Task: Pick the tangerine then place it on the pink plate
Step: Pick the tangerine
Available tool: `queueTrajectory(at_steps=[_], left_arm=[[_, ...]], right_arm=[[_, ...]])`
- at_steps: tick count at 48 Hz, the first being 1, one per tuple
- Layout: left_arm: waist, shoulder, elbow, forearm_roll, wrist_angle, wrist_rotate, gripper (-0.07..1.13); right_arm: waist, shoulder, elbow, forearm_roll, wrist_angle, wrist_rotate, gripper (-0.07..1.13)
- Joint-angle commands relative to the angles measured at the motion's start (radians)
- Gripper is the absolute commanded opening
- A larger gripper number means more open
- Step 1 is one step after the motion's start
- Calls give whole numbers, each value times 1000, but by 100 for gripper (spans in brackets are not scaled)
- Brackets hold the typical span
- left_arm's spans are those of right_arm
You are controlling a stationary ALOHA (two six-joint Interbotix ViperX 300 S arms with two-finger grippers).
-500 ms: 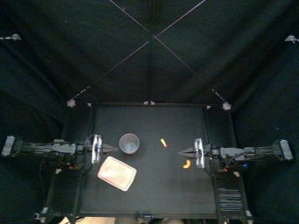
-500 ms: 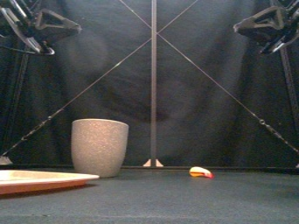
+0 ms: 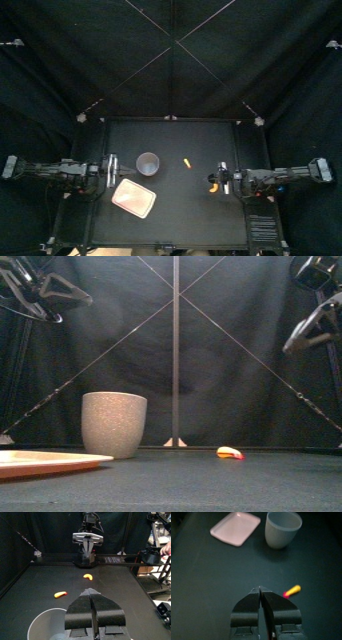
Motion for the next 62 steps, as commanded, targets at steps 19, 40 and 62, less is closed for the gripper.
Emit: queueTrajectory(at_steps=[19, 40, 62], left_arm=[[57, 5, -9, -2, -11, -2, 6], [81, 5, -8, -2, -26, 0, 6], [83, 3, 14, -2, -28, -3, 6]], right_arm=[[89, 78, -54, 57, 377, -3, 97], [216, 302, -60, -5, 416, -9, 97], [206, 400, -41, -43, 307, -5, 97]])
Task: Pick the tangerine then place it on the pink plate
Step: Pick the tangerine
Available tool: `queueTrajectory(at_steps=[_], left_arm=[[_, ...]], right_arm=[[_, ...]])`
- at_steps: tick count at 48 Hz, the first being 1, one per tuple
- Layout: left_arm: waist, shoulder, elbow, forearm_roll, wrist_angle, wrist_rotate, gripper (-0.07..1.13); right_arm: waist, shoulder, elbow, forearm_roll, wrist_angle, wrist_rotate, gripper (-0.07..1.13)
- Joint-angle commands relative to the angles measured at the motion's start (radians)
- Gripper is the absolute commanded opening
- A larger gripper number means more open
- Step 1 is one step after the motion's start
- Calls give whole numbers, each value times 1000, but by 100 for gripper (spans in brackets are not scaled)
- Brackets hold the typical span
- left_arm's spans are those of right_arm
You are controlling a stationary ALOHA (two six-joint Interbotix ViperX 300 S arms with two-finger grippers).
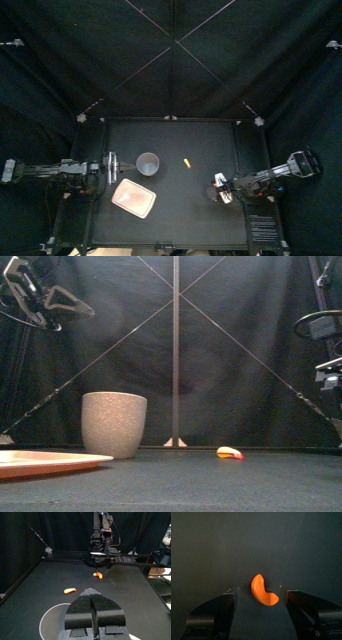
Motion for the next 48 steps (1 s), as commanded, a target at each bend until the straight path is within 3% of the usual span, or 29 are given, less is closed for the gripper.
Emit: queueTrajectory(at_steps=[1, 27, 33, 41, 48], left_arm=[[3, 6, -15, 0, -9, 0, 6], [3, 6, -11, 0, -9, 2, 6], [5, 5, -3, 0, -9, 2, 6], [3, 6, 3, 0, -9, -2, 6], [5, 5, 5, 0, -9, -2, 6]], right_arm=[[-5, 15, -9, 0, -20, 2, 97], [-5, 204, -52, 9, 29, -9, 95], [-5, 204, -54, 15, 29, -9, 86], [-5, 207, -55, 20, 29, -5, 66], [-6, 204, -61, 20, 31, 3, 60]])
